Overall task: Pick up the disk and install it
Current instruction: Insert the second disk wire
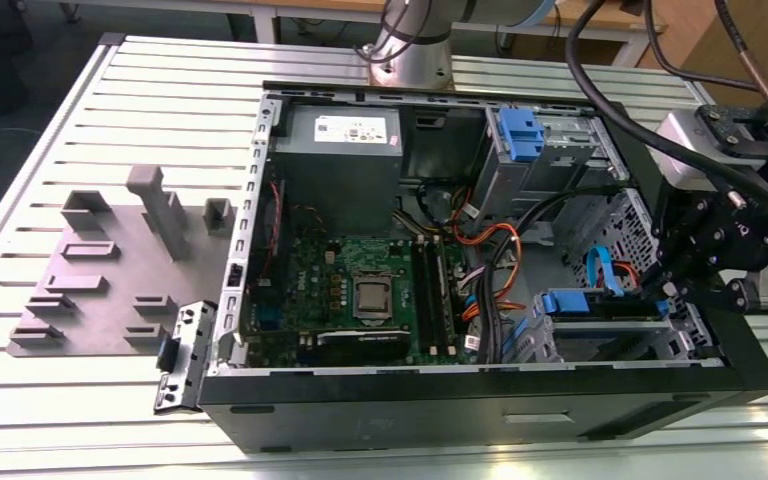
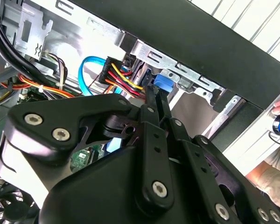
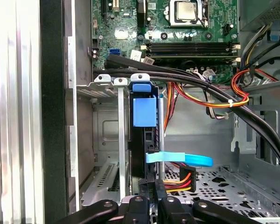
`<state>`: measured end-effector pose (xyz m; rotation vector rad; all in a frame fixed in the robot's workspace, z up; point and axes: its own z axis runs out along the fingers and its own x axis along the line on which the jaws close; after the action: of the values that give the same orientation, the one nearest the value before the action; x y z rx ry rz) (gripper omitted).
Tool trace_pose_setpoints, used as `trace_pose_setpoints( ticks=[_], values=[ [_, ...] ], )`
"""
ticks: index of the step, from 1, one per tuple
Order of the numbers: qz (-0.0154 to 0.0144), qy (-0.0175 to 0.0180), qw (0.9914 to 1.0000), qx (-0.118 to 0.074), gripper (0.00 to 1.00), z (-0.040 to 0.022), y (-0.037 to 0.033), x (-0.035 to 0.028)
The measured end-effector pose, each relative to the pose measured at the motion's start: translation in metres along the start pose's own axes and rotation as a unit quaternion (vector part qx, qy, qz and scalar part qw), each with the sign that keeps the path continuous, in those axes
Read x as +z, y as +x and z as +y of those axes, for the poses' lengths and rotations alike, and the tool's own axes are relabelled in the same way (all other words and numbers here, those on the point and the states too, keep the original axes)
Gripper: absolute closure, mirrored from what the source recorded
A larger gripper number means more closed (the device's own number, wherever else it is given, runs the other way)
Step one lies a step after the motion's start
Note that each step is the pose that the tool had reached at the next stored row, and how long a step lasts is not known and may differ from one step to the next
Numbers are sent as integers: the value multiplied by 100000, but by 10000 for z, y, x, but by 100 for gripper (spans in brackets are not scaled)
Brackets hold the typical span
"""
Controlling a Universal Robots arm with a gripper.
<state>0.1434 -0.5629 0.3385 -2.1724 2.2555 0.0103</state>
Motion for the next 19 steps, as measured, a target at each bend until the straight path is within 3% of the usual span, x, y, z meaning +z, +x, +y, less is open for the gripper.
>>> trace_pose_setpoints(
  ticks=[6, 7, 11, 16, 19],
  values=[
    [-17, 1, 100000, 1, 82, 0, 0, 3],
    [-9, 2, 100000, -1, 76, 0, 0, 2],
    [20, 0, 100000, -1, 76, 0, 1, 27],
    [338, 14, 99999, 1, 76, 3, 1, 58],
    [361, 14, 99999, -2, 76, 3, 1, 59]
  ],
)
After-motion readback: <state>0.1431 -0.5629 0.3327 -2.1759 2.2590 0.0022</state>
